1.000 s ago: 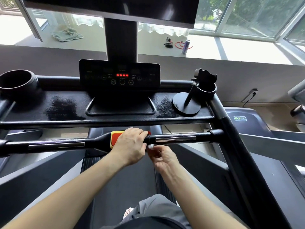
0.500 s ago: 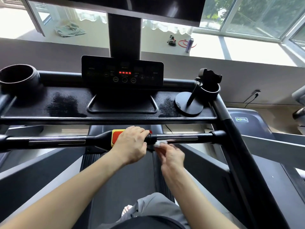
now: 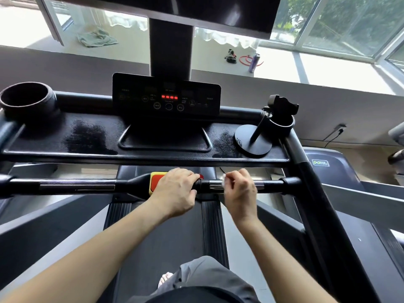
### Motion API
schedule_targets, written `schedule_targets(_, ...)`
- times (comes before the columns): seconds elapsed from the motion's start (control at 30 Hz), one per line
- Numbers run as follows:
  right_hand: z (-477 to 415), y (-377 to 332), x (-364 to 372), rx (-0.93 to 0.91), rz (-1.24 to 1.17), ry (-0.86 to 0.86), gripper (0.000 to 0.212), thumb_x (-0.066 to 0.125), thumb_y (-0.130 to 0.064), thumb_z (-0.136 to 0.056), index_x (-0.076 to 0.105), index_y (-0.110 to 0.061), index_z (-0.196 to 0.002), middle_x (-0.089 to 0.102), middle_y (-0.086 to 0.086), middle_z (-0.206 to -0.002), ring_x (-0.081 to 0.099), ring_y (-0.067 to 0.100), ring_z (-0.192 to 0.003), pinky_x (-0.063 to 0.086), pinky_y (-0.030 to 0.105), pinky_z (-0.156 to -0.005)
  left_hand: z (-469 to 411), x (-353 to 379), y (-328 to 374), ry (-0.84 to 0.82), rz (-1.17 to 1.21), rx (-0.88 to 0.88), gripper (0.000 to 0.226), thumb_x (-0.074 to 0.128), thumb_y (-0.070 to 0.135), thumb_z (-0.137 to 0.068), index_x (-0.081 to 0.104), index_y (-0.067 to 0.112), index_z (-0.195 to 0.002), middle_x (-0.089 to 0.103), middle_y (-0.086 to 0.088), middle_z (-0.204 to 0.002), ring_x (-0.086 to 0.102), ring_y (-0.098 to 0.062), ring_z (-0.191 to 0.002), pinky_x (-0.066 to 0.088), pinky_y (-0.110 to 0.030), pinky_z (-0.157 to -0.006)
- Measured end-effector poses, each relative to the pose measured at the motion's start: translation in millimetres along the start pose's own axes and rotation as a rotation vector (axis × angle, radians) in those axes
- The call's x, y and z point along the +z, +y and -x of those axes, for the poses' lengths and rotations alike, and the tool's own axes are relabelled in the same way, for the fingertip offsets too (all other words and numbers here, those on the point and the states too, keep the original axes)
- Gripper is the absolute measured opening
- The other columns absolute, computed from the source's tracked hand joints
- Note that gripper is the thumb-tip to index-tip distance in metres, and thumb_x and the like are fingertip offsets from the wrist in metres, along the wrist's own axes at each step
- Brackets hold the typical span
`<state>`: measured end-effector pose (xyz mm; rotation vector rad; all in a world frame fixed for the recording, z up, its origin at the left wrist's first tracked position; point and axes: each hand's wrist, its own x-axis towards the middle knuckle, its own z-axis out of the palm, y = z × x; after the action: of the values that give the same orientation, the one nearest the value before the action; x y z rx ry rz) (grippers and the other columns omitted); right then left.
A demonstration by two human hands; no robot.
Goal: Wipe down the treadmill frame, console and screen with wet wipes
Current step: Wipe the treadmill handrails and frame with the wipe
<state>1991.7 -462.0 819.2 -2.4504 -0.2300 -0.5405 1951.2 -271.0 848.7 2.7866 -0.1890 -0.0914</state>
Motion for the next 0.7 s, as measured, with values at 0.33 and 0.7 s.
schedule_targets(0.33,-49.4,-2.2,-4.6,-0.060,0.242,-0.501,0.024,0.059,-0.023,-0.097,0.074,-0.008,-0.085,0.066,0.010,-0.090,0.060,0.032,-0.093,0.048,0.040,-0.085,0.7,-2.7,-1.5,0.004,-0.009,0.013,0.051,0.056,0.035,-0.097,0.051,0.018,-0.145,0.056,0.000,-0.144,0.045,-0.020,-0.137,0.023,-0.030,-0.121)
schedule_targets(0.7,-97.8,-19.9,-4.4,0.062,0.179,-1.179,0.040,0.055,-0.034,-0.102,0.058,-0.013,-0.068,0.050,-0.002,-0.064,0.044,0.011,-0.058,0.036,0.029,-0.057,5.0,-12.7,-0.5,0.061,-0.128,-0.073,0.048,0.055,0.054,-0.098,0.054,0.024,-0.136,0.057,0.006,-0.135,0.050,-0.019,-0.128,0.033,-0.031,-0.105)
